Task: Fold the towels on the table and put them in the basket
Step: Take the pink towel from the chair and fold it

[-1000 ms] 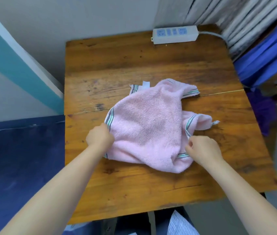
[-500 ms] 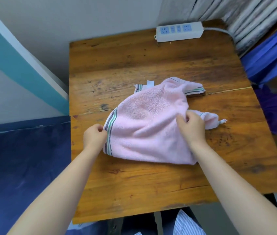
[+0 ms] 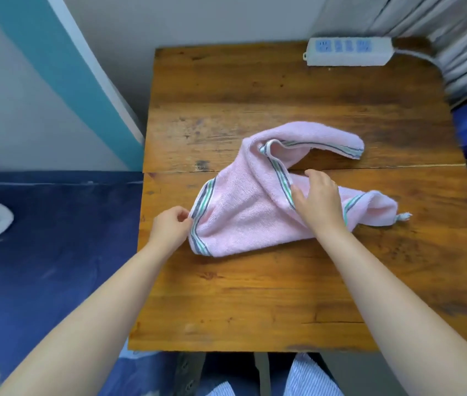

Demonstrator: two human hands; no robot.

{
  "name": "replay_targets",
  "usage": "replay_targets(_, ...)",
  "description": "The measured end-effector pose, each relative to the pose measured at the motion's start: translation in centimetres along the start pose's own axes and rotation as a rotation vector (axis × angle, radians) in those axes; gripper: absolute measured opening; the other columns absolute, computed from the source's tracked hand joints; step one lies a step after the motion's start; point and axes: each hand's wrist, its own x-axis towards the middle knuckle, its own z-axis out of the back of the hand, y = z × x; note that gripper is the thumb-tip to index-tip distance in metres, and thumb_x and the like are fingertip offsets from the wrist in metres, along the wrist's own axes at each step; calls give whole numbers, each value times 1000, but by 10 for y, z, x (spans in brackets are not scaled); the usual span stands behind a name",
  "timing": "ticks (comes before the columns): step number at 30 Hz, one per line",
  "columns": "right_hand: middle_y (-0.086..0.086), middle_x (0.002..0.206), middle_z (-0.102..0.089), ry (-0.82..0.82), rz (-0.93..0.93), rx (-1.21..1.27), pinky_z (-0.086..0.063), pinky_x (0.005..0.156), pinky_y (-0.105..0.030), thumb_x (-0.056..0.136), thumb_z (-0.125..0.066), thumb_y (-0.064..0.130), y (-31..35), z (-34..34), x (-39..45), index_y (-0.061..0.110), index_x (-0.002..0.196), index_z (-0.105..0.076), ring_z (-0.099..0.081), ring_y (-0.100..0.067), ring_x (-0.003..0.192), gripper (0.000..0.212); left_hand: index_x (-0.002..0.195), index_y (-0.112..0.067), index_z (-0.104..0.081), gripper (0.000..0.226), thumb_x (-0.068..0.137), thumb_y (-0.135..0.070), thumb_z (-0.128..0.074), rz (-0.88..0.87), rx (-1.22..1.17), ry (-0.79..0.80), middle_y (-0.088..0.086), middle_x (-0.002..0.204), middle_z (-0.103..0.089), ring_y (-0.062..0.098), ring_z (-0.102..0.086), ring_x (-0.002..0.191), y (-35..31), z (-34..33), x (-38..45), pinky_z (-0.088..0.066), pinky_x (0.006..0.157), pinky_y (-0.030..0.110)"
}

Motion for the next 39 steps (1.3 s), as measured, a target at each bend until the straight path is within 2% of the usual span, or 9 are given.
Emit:
replay_targets(3,-18,112,-63,156,-178,130,-36,99,-42,91,-51,26,-4,-2,9,2,128,-46,-51,-35,113,45,97,-5,-64,18,92,-17,-52,-11,4,-15,4,89,-57,20,-50,86,-2,-4,2,-36,72,28)
replay_targets(8,-24,94,-66,-19,-6,233,-32,75,-30,86,-54,8,-9,11,-6,-7,89,-65,-56,-35,94,18,92,-4,-65,20,93,-19,-51,-18,-11,-74,5,87,-58,21,-50,85,-7,-9,4,-37,72,28)
replay_targets(11,-29,85,-63,-73,-121,325,-26,64,-26,83,-55,2,-32,39,-25,-12,80,-61,-53,-29,80,16,89,-6,-64,20,94,-18,-49,7,-57,-96,6,85,-58,23,-50,84,-3,-9,5,-36,71,28)
replay_targets(14,-17,72,-59,146,-283,-111,-28,67,-28,78,-53,21,-68,55,-46,1,64,-60,-55,-32,82,25,89,-5,-65,19,93,-16,-50,39,-90,-63,8,85,-60,24,-51,84,4,-10,4,-39,74,32)
replay_targets(17,-10,98,-60,444,-259,-512,-36,80,-32,81,-53,20,-81,51,-61,13,87,-61,-53,-31,105,13,88,-8,-66,14,91,-16,-55,70,-73,30,8,87,-61,24,-53,85,3,-12,3,-47,81,37)
replay_targets(22,-19,103,-62,221,-133,23,-32,67,-28,84,-55,7,-69,32,-50,4,104,-61,-56,-37,102,21,95,-6,-67,12,88,-10,-58,46,-48,113,10,87,-60,25,-54,83,-8,-12,5,-46,78,35)
replay_targets(29,-22,107,-55,155,-269,-214,-42,78,-41,86,-54,26,-74,5,-59,6,107,-60,-51,-41,104,29,87,-11,-62,9,89,-7,-54,63,16,142,12,86,-62,27,-54,79,-8,-12,7,-50,81,40)
replay_targets(33,-22,96,-53,154,-292,-136,-41,79,-39,85,-55,18,-70,1,-60,3,93,-66,-51,-40,101,20,87,-12,-60,9,90,-8,-53,70,3,158,13,86,-62,28,-56,80,-5,-12,5,-51,83,41)
replay_targets(39,-22,82,-60,-12,-296,96,-27,62,-32,85,-59,12,-74,29,-65,-3,75,-68,-54,-40,85,20,72,-6,-51,22,91,2,-43,183,-198,150,9,66,-51,13,-57,45,-23,1,4,-49,47,21)
